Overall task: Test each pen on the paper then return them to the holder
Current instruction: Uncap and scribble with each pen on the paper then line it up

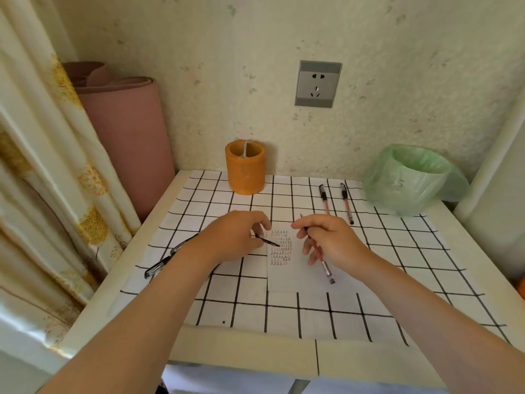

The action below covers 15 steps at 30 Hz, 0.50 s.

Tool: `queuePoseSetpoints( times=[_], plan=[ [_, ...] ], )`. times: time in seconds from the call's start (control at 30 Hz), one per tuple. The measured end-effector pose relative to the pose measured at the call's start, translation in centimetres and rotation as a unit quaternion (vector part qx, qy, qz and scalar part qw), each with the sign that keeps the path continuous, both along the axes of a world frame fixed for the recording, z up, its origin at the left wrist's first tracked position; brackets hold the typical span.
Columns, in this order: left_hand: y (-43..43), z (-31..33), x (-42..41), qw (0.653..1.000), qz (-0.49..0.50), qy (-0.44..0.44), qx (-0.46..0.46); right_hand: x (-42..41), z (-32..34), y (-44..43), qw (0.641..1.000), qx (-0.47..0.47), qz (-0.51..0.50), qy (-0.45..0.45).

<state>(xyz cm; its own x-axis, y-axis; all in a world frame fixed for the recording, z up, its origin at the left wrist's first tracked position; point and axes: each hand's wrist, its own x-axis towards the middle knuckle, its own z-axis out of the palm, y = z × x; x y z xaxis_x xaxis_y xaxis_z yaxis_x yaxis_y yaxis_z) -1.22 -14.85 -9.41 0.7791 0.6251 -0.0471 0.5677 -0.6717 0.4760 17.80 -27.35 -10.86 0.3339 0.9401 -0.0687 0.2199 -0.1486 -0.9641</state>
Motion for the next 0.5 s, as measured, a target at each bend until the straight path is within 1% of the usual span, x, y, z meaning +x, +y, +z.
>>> queuePoseSetpoints(
  times=[0.03,0.07,0.1,0.23,0.37,0.5],
  plan=[
    [-0.1,-0.1,0.1,1.0,-0.012,0.008,-0.002,0.0,0.0,-0.1,0.999,0.003,-0.001,0.042],
    [-0.1,-0.2,0.3,1.0,-0.021,0.015,-0.001,0.0,0.0,-0.1,0.998,0.007,0.001,0.06],
    [-0.2,-0.2,0.4,0.999,-0.027,0.022,0.002,-0.1,-0.1,-0.2,0.998,0.011,0.003,0.061],
    [-0.6,-0.7,0.6,0.997,-0.045,0.055,0.027,-0.5,-0.8,-0.9,0.999,0.047,0.001,0.004],
    [-0.9,-1.2,1.1,0.996,-0.053,0.065,0.025,-1.2,-1.4,-1.0,0.999,0.037,-0.022,0.019],
    [-1.2,-1.8,1.7,0.994,-0.074,0.044,0.067,-1.7,-2.3,-0.9,0.999,0.021,-0.04,0.007]
  ],
)
